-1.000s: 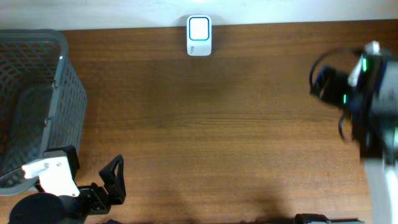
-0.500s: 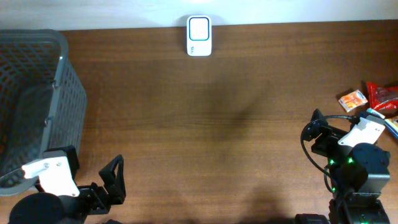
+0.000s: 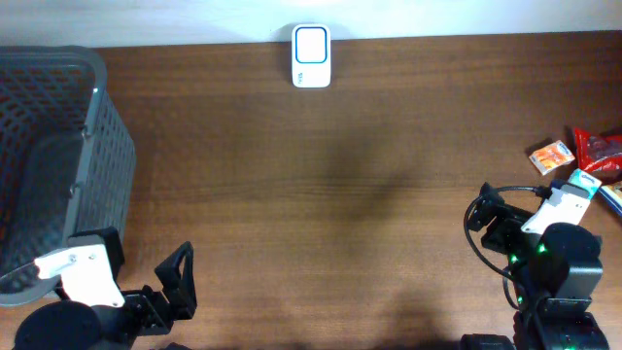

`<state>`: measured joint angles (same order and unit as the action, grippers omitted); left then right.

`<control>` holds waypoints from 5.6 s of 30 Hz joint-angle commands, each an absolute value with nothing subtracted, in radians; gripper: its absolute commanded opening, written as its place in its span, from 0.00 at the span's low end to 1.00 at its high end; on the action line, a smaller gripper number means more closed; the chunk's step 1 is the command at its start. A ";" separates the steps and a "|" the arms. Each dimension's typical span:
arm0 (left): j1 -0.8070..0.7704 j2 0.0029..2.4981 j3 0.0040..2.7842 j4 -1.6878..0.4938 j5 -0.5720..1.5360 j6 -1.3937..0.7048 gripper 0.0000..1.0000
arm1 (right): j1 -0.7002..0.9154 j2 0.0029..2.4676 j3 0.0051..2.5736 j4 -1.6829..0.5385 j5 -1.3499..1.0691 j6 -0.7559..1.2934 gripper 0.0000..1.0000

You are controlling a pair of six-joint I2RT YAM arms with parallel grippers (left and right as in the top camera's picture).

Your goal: Scan the item barcode

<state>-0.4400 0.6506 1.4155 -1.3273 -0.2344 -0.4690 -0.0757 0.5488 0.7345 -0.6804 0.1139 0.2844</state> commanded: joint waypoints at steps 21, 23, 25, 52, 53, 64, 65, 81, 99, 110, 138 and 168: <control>-0.436 0.651 1.412 -1.326 -0.228 -0.478 0.99 | -0.063 0.348 0.453 -0.562 -0.049 0.115 0.99; -0.436 0.651 1.412 -1.325 -0.228 -0.478 0.99 | -0.056 0.282 0.345 -0.422 -0.095 0.108 0.99; -0.436 0.651 1.412 -1.326 -0.228 -0.478 0.99 | -0.044 0.215 0.252 -0.284 -0.113 0.109 0.99; -0.436 0.651 1.412 -1.325 -0.228 -0.478 0.99 | -0.007 0.003 0.006 -0.079 -0.015 0.059 0.99; -0.436 0.651 1.412 -1.325 -0.228 -0.478 0.99 | -0.007 0.004 0.006 -0.079 -0.015 0.059 0.99; -0.436 0.651 1.412 -1.326 -0.228 -0.478 0.99 | -0.007 0.004 0.006 -0.079 -0.015 0.059 0.99; -0.436 0.651 1.412 -1.325 -0.228 -0.478 0.99 | -0.007 0.004 0.006 -0.079 -0.015 0.059 0.99; -0.436 0.651 1.412 -1.326 -0.216 -0.478 0.99 | -0.007 0.004 0.006 -0.079 -0.015 0.059 0.99; -0.166 0.481 0.999 -0.871 0.180 0.163 0.99 | -0.007 0.004 0.006 -0.079 -0.015 0.059 0.98; 0.122 0.216 0.688 -0.682 0.352 0.162 0.99 | -0.007 0.004 0.006 -0.079 -0.015 0.059 0.99; 0.087 0.005 0.060 0.159 0.162 -0.105 0.99 | -0.007 0.004 0.006 -0.079 -0.015 0.059 0.98; 0.085 0.005 0.009 -0.076 0.103 -0.096 0.99 | -0.007 0.004 0.006 -0.079 -0.015 0.059 0.99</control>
